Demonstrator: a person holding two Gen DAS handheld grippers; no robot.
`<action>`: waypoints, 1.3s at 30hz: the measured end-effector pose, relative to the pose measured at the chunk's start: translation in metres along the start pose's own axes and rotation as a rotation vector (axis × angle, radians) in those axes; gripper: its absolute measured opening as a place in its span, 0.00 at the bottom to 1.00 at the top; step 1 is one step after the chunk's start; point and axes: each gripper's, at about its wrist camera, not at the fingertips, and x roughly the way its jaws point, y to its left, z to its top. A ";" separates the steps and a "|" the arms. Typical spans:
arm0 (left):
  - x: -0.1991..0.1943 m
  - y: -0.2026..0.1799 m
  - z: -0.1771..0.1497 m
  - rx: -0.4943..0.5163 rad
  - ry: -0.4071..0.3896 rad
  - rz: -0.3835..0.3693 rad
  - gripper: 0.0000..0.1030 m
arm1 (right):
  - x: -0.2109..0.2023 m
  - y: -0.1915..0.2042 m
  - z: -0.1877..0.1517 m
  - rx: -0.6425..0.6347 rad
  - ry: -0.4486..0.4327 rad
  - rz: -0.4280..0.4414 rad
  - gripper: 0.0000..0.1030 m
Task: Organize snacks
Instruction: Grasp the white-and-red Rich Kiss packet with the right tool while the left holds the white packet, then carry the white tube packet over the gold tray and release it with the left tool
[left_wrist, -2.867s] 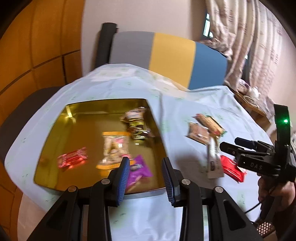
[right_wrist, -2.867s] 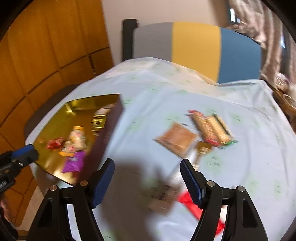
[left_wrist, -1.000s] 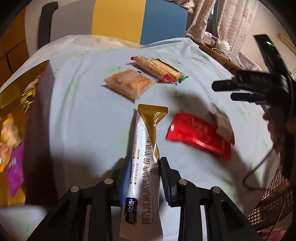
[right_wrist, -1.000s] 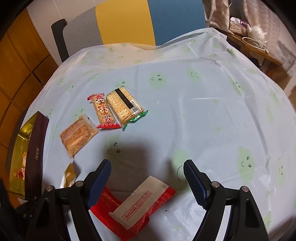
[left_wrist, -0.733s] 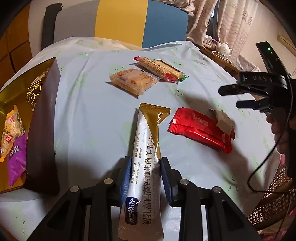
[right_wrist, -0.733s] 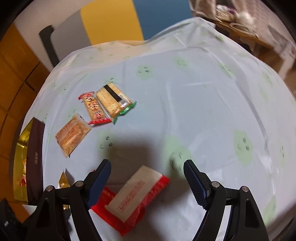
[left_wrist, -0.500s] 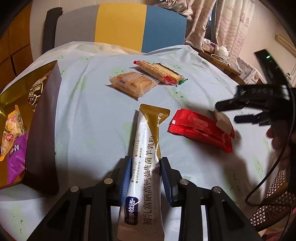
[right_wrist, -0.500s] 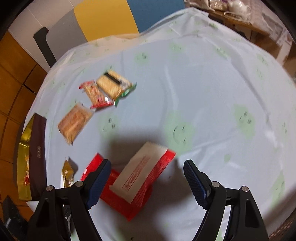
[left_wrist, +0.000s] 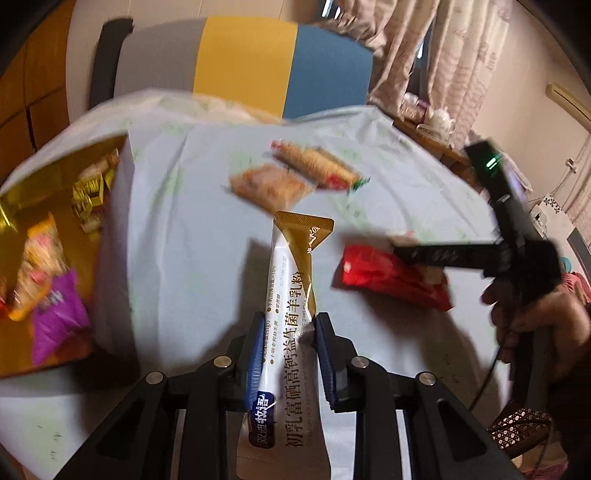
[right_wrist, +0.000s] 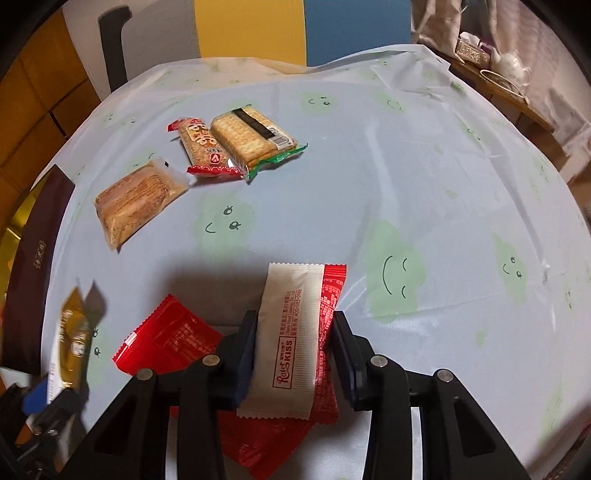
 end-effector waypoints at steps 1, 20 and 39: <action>-0.006 0.000 0.003 -0.003 -0.015 0.004 0.26 | 0.000 0.000 0.000 -0.004 -0.001 0.000 0.38; -0.073 0.068 0.038 -0.158 -0.175 0.287 0.26 | -0.003 0.011 -0.016 -0.085 -0.075 -0.040 0.38; -0.110 0.216 0.002 -0.640 -0.188 0.273 0.26 | -0.007 0.013 -0.019 -0.097 -0.097 -0.040 0.38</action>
